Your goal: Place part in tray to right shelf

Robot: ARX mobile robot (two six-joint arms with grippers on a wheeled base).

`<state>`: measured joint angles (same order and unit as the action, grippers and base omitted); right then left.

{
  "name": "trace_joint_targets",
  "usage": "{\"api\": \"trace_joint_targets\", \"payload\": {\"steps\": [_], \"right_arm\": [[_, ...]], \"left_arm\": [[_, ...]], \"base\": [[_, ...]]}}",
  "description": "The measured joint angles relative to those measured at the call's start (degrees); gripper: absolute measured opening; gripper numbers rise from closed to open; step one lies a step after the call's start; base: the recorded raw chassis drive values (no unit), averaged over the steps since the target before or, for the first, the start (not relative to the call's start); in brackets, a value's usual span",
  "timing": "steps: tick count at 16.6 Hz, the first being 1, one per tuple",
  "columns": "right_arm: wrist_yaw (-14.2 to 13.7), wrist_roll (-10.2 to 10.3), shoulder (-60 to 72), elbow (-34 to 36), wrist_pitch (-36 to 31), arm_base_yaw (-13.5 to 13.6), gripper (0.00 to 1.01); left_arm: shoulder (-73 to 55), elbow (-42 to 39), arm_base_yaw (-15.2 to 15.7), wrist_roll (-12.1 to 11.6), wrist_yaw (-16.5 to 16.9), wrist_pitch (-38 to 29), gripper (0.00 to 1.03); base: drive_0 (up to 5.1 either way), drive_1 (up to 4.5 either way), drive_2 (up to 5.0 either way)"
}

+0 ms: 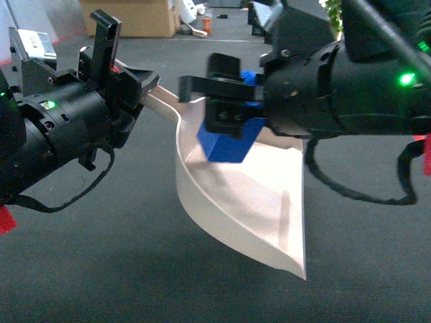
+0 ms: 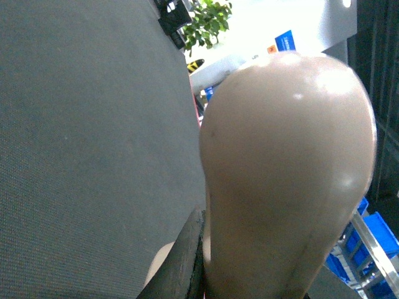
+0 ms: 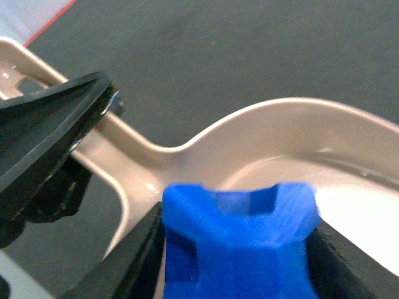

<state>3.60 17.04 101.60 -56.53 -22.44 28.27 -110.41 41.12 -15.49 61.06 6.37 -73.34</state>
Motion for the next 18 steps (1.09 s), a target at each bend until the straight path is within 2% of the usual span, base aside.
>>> {"api": "trace_joint_targets", "payload": {"steps": [2, 3, 6, 10, 16, 17, 18], "right_arm": [[1.6, 3.23, 2.43, -1.29, -0.13, 0.15, 0.72], [0.92, 4.79, 3.67, -1.7, 0.39, -0.46, 0.82], [-0.68, 6.54, 5.25, -1.9, 1.03, -1.95, 1.0], [-1.66, 6.75, 4.7, -1.62, 0.07, -2.4, 0.98], [-0.24, 7.37, -6.05, 3.41, -4.04, -3.96, 0.98], [-0.31, 7.34, -8.48, 4.94, -4.5, -3.96, 0.98], [0.48, 7.3, -12.63, 7.32, -4.48, -3.96, 0.98]], "left_arm": [[0.0, -0.02, 0.0, -0.2, 0.02, 0.13, 0.17], [0.0, -0.02, 0.07, -0.04, -0.02, 0.04, 0.17], [0.0, -0.04, 0.09, -0.26, -0.2, 0.11, 0.17], [0.0, -0.04, 0.04, -0.22, -0.11, 0.07, 0.17], [0.0, -0.04, 0.04, -0.22, -0.13, 0.07, 0.17], [0.0, -0.11, -0.52, 1.97, -2.78, 0.04, 0.17], [-0.22, -0.63, -0.57, 8.17, -8.7, -0.02, 0.17]], "base": [[0.0, 0.0, 0.0], [0.0, 0.0, 0.0], [0.0, 0.0, 0.0], [0.0, 0.0, 0.0], [0.0, 0.0, 0.0], [0.0, 0.0, 0.0], [0.0, 0.0, 0.0]]}}
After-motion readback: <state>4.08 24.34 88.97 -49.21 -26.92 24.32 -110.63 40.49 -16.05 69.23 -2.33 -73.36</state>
